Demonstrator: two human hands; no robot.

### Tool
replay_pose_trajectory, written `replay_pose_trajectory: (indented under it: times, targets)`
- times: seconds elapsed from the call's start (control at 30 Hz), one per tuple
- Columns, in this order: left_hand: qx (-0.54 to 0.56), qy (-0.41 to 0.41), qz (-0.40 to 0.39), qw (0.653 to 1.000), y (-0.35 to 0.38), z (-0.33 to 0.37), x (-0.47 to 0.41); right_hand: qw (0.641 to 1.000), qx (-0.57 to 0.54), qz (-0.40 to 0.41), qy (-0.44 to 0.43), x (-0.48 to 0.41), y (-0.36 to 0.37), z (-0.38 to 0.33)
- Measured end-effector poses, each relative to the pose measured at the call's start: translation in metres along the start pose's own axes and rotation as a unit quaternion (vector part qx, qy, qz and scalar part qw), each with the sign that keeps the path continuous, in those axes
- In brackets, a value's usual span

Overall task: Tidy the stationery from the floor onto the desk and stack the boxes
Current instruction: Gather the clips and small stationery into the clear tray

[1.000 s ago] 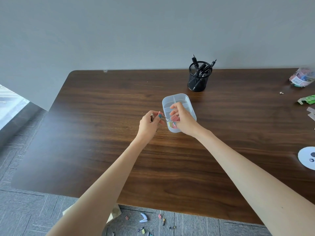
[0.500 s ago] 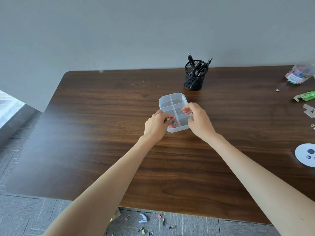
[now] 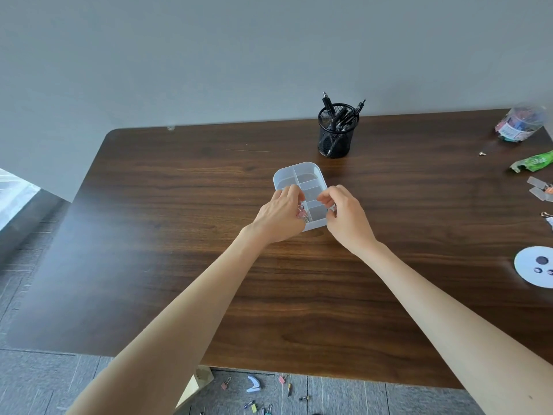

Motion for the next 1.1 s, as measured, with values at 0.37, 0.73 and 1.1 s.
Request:
replay_pose_trajectory:
  times: [0.37, 0.73, 1.1]
  targets:
    - [0.086, 0.005, -0.031, 0.996, -0.007, -0.001, 0.006, 1.000, -0.001, 0.026, 0.002, 0.004, -0.003, 0.000]
    - [0.138, 0.006, 0.046, 0.989, -0.006, 0.005, 0.011, 0.972, -0.200, -0.021, 0.124, -0.001, 0.002, 0.002]
    - [0.143, 0.024, 0.061, 0.988, -0.007, 0.021, 0.000, 0.951, -0.266, -0.010, 0.159, -0.005, -0.019, 0.014]
Point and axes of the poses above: each hand's wrist, its own x-axis away from the middle knuckle, its own y-axis out of the palm, z = x × y, the point moved 7 cm from there along -x, towards the middle knuckle, and after that the axes turned 6 degrees about x, right-handed, at the moved point
